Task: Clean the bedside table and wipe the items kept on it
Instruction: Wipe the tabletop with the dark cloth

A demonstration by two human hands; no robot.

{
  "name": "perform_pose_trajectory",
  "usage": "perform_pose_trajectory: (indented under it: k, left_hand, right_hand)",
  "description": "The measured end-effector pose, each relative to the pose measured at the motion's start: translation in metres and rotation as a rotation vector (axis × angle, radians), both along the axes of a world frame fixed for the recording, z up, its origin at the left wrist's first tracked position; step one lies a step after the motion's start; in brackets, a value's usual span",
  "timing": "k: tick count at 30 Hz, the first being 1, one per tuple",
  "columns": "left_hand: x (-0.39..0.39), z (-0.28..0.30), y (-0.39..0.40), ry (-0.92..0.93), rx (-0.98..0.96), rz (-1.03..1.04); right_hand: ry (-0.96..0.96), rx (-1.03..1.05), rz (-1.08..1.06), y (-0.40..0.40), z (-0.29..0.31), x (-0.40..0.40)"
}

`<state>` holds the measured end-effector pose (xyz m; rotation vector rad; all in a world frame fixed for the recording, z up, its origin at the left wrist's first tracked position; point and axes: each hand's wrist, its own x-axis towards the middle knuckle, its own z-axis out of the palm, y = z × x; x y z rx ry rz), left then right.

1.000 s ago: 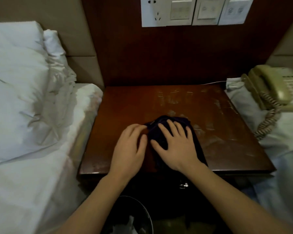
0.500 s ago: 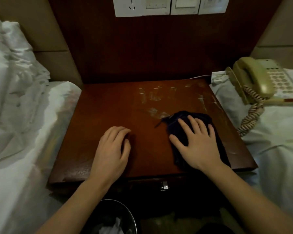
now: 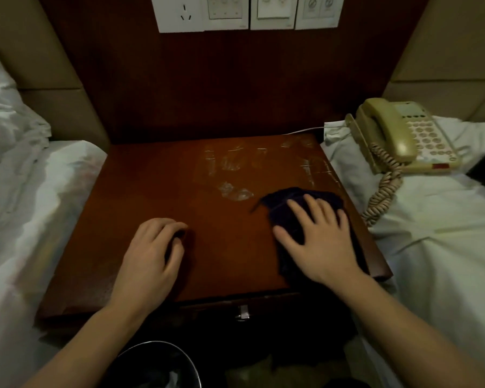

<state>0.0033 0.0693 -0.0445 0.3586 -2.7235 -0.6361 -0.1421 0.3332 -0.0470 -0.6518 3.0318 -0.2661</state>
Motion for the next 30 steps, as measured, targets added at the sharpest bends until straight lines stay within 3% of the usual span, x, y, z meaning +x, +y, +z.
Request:
perform_pose_trajectory:
  k: [5,10,16,19,25,30]
  left_hand:
    - [-0.001,-0.001,0.000,-0.008,-0.009,-0.019]
    - [-0.001,-0.002,0.002,-0.011,-0.029,-0.026]
    - [-0.012,0.000,-0.003,-0.088,-0.151,-0.044]
    - [-0.027,0.002,-0.008,-0.102,-0.141,-0.010]
    - [-0.038,-0.010,-0.010,-0.059,-0.150,0.049]
    - [-0.041,-0.012,-0.013,-0.115,-0.160,0.139]
  right_hand:
    - [0.006,0.026,-0.154,0.030,0.000,-0.011]
    - [0.020,0.005,-0.049,0.012,0.000,0.042]
    - [-0.035,0.014,-0.080,0.022,0.006,-0.052]
    - [-0.013,0.029,-0.123,0.017,0.006,-0.057]
    - [-0.020,0.053,0.052,0.004,0.000,0.019]
    - [0.014,-0.032,0.233,-0.083,-0.002,0.021]
